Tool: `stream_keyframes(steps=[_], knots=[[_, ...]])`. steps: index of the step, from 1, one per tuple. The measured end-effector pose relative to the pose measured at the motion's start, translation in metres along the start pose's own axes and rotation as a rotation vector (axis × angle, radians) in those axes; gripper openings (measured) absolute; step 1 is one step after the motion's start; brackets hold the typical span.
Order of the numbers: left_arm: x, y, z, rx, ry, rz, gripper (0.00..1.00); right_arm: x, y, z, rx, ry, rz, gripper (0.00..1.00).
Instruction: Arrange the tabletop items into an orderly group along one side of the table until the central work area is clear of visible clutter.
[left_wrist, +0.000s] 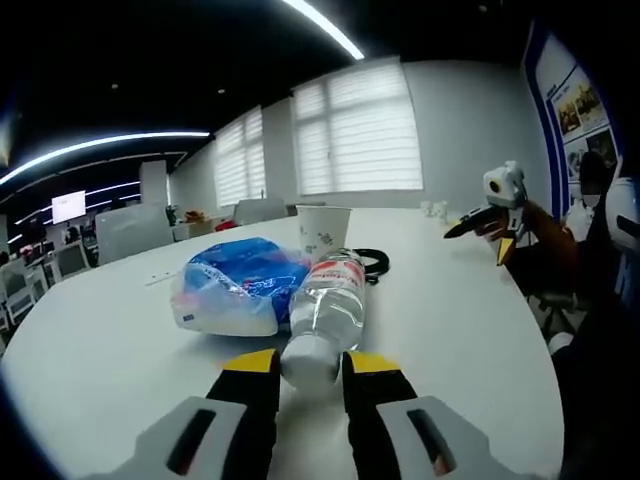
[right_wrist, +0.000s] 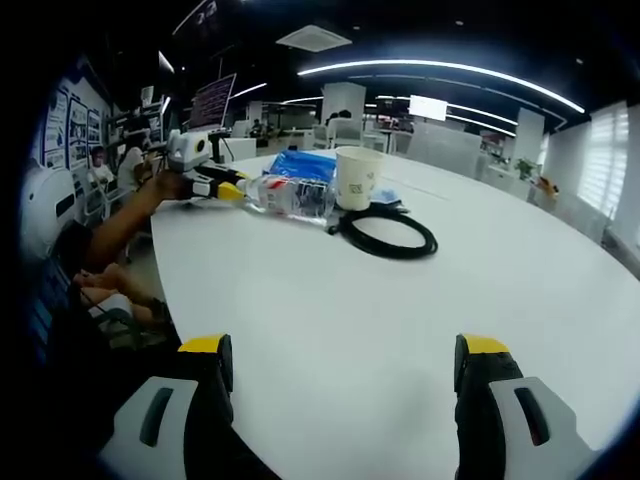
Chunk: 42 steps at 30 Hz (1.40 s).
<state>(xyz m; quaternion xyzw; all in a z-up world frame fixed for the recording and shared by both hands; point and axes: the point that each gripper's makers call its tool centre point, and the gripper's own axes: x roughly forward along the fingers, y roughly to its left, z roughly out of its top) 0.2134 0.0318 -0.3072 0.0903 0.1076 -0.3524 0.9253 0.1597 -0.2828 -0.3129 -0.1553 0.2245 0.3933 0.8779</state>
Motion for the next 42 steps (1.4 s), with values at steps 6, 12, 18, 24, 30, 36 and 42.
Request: stream_keyframes(steps=[6,12,18,24,30,36,42], knots=[[-0.001,-0.001,0.0,-0.006,0.0,0.006,0.22,0.0,0.001,0.0,-0.001,-0.001,0.001,0.88],[-0.003,-0.005,0.001,0.001,-0.003,0.007,0.21,-0.002,-0.001,-0.001,0.002,0.0,-0.002,0.88],[-0.004,-0.008,0.002,0.0,-0.01,0.004,0.21,-0.003,-0.001,0.001,-0.001,-0.004,-0.004,0.88],[-0.007,-0.01,0.002,-0.009,-0.018,0.005,0.21,-0.001,0.0,0.003,-0.004,-0.004,-0.001,0.88],[-0.013,-0.014,0.006,-0.002,-0.035,0.012,0.2,-0.001,0.0,0.005,-0.01,0.0,-0.002,0.88],[-0.015,-0.022,0.013,-0.002,-0.055,0.02,0.2,-0.002,0.0,0.007,-0.011,-0.002,-0.007,0.88],[-0.017,-0.029,0.016,-0.002,-0.072,0.028,0.2,-0.004,-0.001,0.007,-0.013,-0.001,-0.011,0.88]])
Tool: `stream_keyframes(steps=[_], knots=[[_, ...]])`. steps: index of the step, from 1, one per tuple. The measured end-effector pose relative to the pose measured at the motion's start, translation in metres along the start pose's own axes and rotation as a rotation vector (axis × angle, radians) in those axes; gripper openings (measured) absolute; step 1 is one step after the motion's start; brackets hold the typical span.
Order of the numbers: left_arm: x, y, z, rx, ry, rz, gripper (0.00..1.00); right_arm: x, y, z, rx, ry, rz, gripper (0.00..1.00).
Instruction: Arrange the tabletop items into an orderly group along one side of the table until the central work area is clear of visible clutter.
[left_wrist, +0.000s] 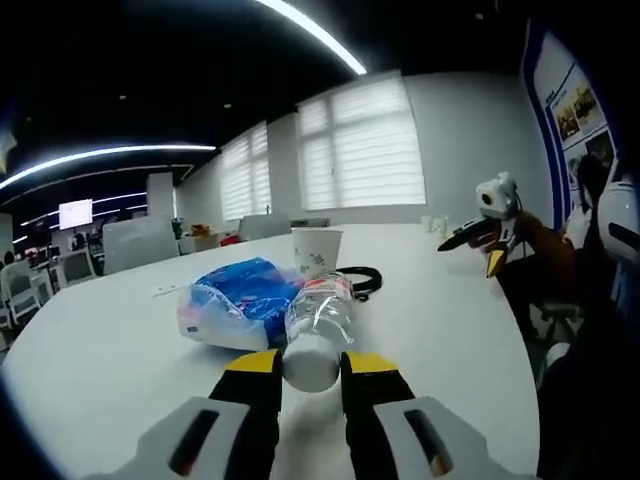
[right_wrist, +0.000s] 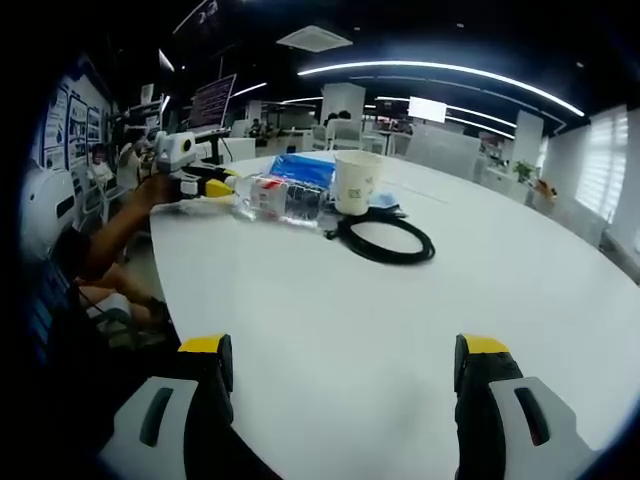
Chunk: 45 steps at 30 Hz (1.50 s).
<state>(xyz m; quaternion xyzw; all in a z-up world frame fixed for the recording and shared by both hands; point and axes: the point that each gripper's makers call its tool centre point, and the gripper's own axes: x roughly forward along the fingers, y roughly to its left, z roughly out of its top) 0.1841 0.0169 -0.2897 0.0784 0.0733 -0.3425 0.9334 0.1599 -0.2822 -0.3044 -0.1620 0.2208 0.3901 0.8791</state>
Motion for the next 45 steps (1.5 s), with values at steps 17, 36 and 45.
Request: stream_keyframes(steps=[17,36,45], knots=[[-0.022,0.012,0.03,0.038,-0.078,0.03,0.2,0.001,0.001,0.001,-0.003,-0.003,0.002,0.88],[-0.027,0.01,0.068,0.092,-0.145,0.017,0.19,-0.003,0.001,0.002,-0.001,-0.008,-0.007,0.88],[-0.024,0.004,0.073,0.122,-0.148,0.02,0.19,-0.005,-0.001,0.002,-0.003,-0.012,-0.008,0.88]])
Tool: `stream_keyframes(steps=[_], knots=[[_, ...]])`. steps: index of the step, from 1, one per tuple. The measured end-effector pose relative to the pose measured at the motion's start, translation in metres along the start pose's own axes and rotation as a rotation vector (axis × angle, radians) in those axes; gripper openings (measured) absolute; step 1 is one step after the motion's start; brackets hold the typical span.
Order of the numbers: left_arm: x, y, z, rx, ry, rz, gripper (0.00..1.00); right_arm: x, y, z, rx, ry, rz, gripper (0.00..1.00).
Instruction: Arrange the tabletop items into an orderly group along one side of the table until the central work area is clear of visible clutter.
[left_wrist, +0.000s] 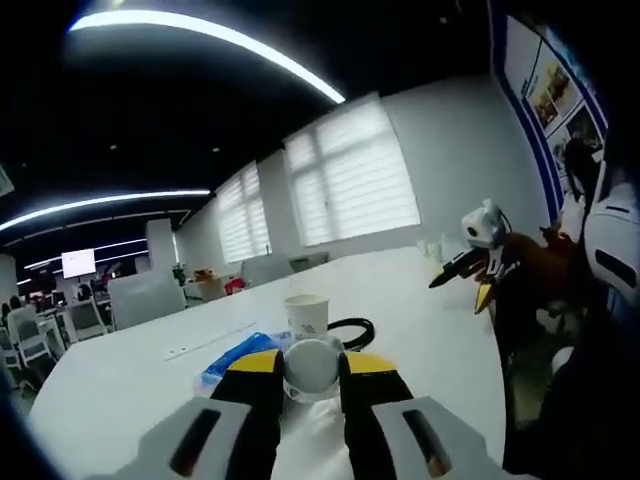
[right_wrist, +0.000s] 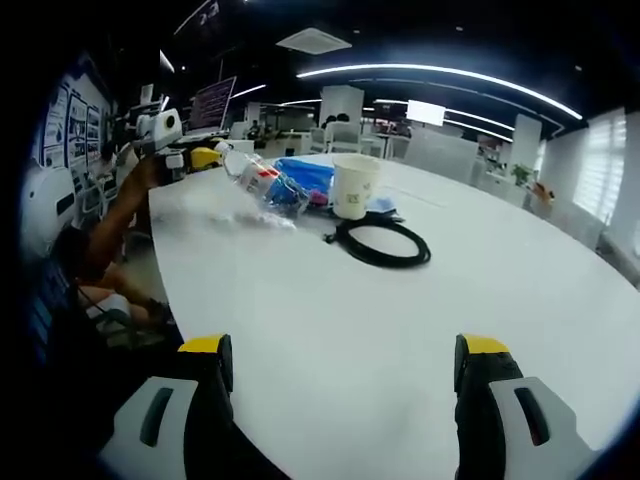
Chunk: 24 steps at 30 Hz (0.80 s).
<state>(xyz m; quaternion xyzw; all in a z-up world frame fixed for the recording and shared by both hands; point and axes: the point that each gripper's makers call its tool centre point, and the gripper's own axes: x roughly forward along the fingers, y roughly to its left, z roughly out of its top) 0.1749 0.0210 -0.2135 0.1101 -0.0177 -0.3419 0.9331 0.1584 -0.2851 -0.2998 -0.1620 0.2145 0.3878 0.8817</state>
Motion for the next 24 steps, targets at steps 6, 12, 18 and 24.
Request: stream_keyframes(steps=[6,12,18,24], knots=[[0.0,-0.001,0.007,0.015,-0.007,0.003,0.19,-0.001,0.0,-0.001,0.001,-0.002,-0.001,0.88],[-0.003,-0.002,0.015,0.02,-0.021,0.007,0.19,-0.002,0.0,-0.002,0.003,-0.002,-0.004,0.88],[-0.006,-0.003,0.022,0.03,-0.026,0.009,0.19,-0.003,0.0,-0.001,0.001,-0.004,-0.006,0.88],[-0.008,-0.004,0.028,0.042,-0.029,0.008,0.19,-0.004,0.001,0.001,-0.002,-0.008,-0.006,0.88]])
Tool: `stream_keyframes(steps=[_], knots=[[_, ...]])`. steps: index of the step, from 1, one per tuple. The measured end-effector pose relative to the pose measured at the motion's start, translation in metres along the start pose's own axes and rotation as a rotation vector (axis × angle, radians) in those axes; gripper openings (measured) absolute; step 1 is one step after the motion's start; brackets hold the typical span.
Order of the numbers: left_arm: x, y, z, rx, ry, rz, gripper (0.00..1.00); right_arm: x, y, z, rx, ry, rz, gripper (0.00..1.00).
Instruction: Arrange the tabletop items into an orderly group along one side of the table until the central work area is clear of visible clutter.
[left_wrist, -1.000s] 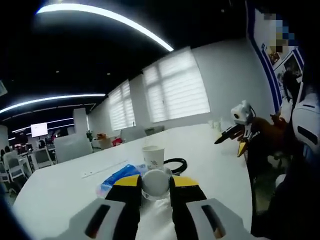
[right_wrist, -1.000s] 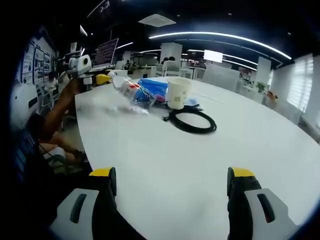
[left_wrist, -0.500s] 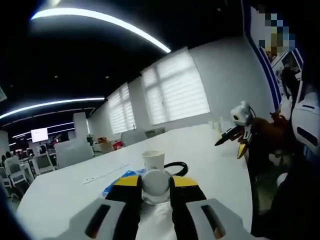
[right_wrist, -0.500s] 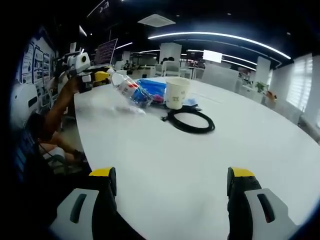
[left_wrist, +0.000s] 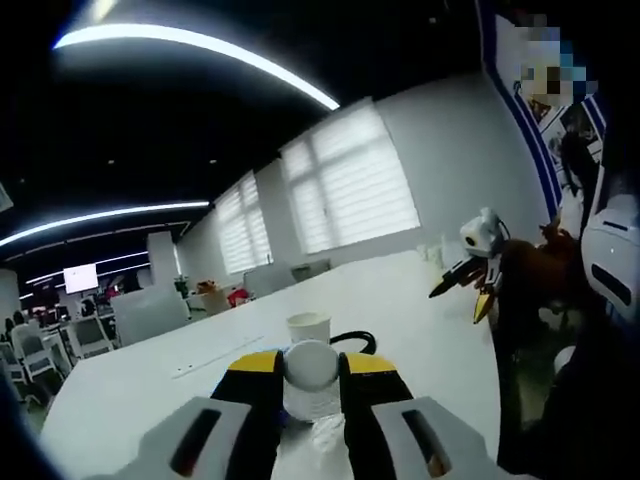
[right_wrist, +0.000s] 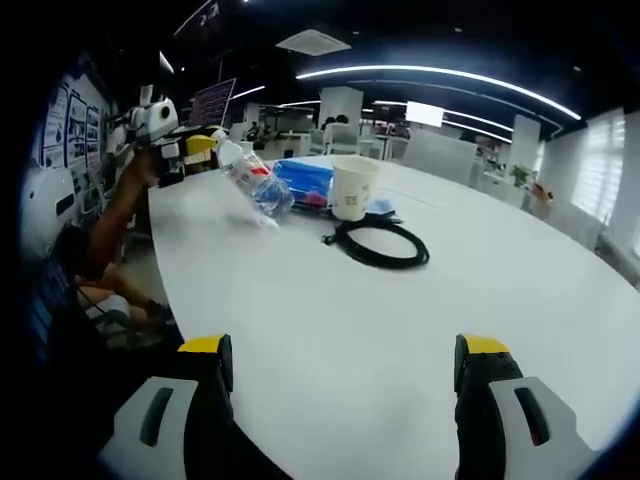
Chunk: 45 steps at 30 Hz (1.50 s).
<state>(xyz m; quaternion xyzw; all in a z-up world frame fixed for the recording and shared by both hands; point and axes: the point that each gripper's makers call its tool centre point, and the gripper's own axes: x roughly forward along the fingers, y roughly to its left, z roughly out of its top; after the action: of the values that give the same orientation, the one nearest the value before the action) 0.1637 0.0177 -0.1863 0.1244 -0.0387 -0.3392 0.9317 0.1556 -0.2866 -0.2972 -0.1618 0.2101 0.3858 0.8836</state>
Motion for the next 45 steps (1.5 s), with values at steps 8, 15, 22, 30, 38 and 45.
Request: stream_keyframes(steps=[8,15,22,30,38,45], knots=[[-0.001,0.001,0.005,0.008,0.002,-0.003,0.19,-0.002,-0.001,0.001,0.0,-0.002,-0.004,0.88],[-0.003,0.002,0.012,0.012,0.001,-0.009,0.19,-0.001,-0.002,0.003,-0.002,-0.005,-0.005,0.88],[-0.004,0.004,0.017,0.023,0.006,-0.006,0.19,-0.002,-0.002,0.004,-0.004,-0.008,-0.005,0.88],[0.001,0.004,0.024,0.046,0.011,-0.02,0.19,-0.005,-0.003,0.005,-0.001,-0.014,-0.011,0.88],[0.009,0.007,0.026,0.062,0.031,-0.023,0.19,-0.007,-0.004,0.004,0.002,-0.019,-0.018,0.88],[0.017,0.01,0.027,0.063,0.039,-0.03,0.19,-0.007,-0.005,0.001,0.004,-0.016,-0.02,0.88]])
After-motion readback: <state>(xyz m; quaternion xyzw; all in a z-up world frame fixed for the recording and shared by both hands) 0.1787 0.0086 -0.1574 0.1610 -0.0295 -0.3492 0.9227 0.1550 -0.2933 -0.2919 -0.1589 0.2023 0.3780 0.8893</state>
